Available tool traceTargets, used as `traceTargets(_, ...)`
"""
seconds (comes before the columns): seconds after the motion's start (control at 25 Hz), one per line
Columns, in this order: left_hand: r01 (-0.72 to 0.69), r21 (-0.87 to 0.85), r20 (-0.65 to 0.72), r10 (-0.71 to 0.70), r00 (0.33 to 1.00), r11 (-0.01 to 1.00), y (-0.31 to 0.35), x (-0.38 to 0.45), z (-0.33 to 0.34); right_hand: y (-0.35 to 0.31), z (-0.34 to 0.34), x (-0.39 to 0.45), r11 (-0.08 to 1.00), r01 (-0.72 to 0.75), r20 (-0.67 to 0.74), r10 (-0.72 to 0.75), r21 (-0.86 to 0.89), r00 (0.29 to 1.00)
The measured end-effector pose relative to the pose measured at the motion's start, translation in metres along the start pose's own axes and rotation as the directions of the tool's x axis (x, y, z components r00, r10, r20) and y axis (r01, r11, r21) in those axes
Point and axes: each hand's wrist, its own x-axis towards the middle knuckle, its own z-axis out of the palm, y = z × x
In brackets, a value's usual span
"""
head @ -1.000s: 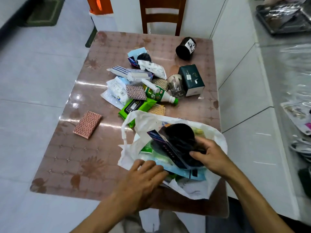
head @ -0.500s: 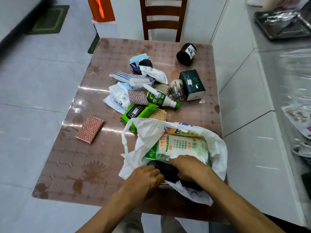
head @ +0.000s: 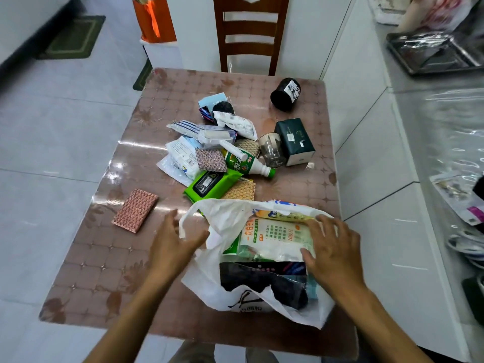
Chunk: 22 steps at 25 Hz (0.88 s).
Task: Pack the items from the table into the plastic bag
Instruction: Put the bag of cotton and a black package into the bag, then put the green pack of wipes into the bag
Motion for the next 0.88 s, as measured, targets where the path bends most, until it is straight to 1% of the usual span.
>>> traceTargets(0.04, 0.156, -0.320, 0.145, -0.115, 0.983, 0.934, 0.010, 0.004, -0.004, 0.016, -0.002, -0.003, 0.993, 0.014, 0.116, -0.001, -0.117, 0.993)
traceTargets(0.08, 0.277, -0.547, 0.237, -0.171, 0.956, 0.790, 0.021, 0.007, -0.005, 0.028, -0.005, -0.006, 0.976, 0.066, 0.302, -0.001, -0.205, 0.953)
traceTargets(0.12, 0.302, -0.680, 0.249, -0.177, 0.952, 0.668, 0.034, 0.008, -0.006, 0.037, -0.005, -0.008, 0.961, 0.111, 0.451, 0.016, -0.253, 0.892)
traceTargets(0.16, 0.257, -0.744, 0.218, -0.139, 0.966, 0.617, 0.046, 0.008, -0.011, 0.042, -0.007, -0.007, 0.947, 0.133, 0.547, 0.051, -0.291, 0.836)
traceTargets(0.2, 0.178, -0.762, 0.169, -0.074, 0.983, 0.623, 0.059, 0.005, -0.015, 0.047, -0.013, -0.005, 0.933, 0.140, 0.570, 0.079, -0.330, 0.818)
traceTargets(0.28, -0.004, -0.722, 0.084, 0.093, 0.992, 0.692, 0.076, -0.004, -0.024, 0.057, -0.026, 0.005, 0.912, 0.129, 0.555, 0.120, -0.389, 0.823)
traceTargets(0.32, -0.063, -0.704, 0.069, 0.157, 0.985, 0.707, 0.080, -0.008, -0.029, 0.060, -0.034, 0.013, 0.912, 0.100, 0.539, 0.144, -0.398, 0.830)
traceTargets(0.36, -0.092, -0.690, 0.076, 0.198, 0.977, 0.718, 0.082, -0.012, -0.032, 0.062, -0.048, 0.021, 0.924, 0.036, 0.506, 0.176, -0.381, 0.845)
traceTargets(0.4, -0.103, -0.660, 0.089, 0.214, 0.973, 0.744, 0.081, -0.016, -0.035, 0.063, -0.065, 0.026, 0.945, -0.043, 0.451, 0.195, -0.324, 0.871)
traceTargets(0.48, -0.113, -0.598, 0.096, 0.211, 0.973, 0.793, 0.078, -0.018, -0.040, 0.067, -0.100, 0.036, 0.971, -0.163, 0.260, 0.205, -0.175, 0.944)
traceTargets(0.52, -0.107, -0.578, 0.091, 0.195, 0.977, 0.809, 0.077, -0.017, -0.042, 0.068, -0.117, 0.041, 0.973, -0.204, 0.177, 0.220, -0.105, 0.959)
traceTargets(0.56, -0.094, -0.560, 0.081, 0.167, 0.983, 0.823, 0.076, -0.015, -0.042, 0.068, -0.130, 0.045, 0.968, -0.246, 0.123, 0.251, -0.059, 0.960)
traceTargets(0.6, -0.086, -0.548, 0.067, 0.147, 0.987, 0.832, 0.075, -0.014, -0.042, 0.066, -0.139, 0.049, 0.961, -0.274, 0.067, 0.276, -0.038, 0.959)
traceTargets(0.64, -0.086, -0.552, 0.054, 0.139, 0.989, 0.829, 0.075, -0.013, -0.041, 0.061, -0.141, 0.053, 0.959, -0.281, -0.027, 0.280, -0.031, 0.960)
traceTargets(0.68, -0.094, -0.568, 0.044, 0.144, 0.989, 0.817, 0.076, -0.012, -0.039, 0.054, -0.139, 0.056, 0.971, -0.239, -0.132, 0.235, -0.015, 0.963)
traceTargets(0.72, -0.108, -0.580, 0.036, 0.158, 0.987, 0.808, 0.077, -0.011, -0.037, 0.038, -0.133, 0.057, 0.991, -0.134, -0.206, 0.137, 0.030, 0.969)
traceTargets(0.76, -0.128, -0.574, 0.042, 0.185, 0.982, 0.809, 0.080, -0.012, -0.034, 0.015, -0.123, 0.055, 0.992, 0.027, -0.213, 0.000, 0.121, 0.977)
traceTargets(0.8, -0.149, -0.553, 0.057, 0.215, 0.975, 0.820, 0.082, -0.012, -0.031, -0.008, -0.109, 0.051, 0.955, 0.181, -0.110, -0.159, 0.236, 0.981)
traceTargets(0.84, -0.169, -0.526, 0.072, 0.241, 0.968, 0.834, 0.083, -0.012, -0.028, -0.031, -0.087, 0.044, 0.908, 0.295, 0.075, -0.330, 0.299, 0.941)
traceTargets(0.88, -0.184, -0.497, 0.072, 0.252, 0.965, 0.848, 0.084, -0.011, -0.026, -0.048, -0.064, 0.036, 0.882, 0.379, 0.281, -0.453, 0.281, 0.846)
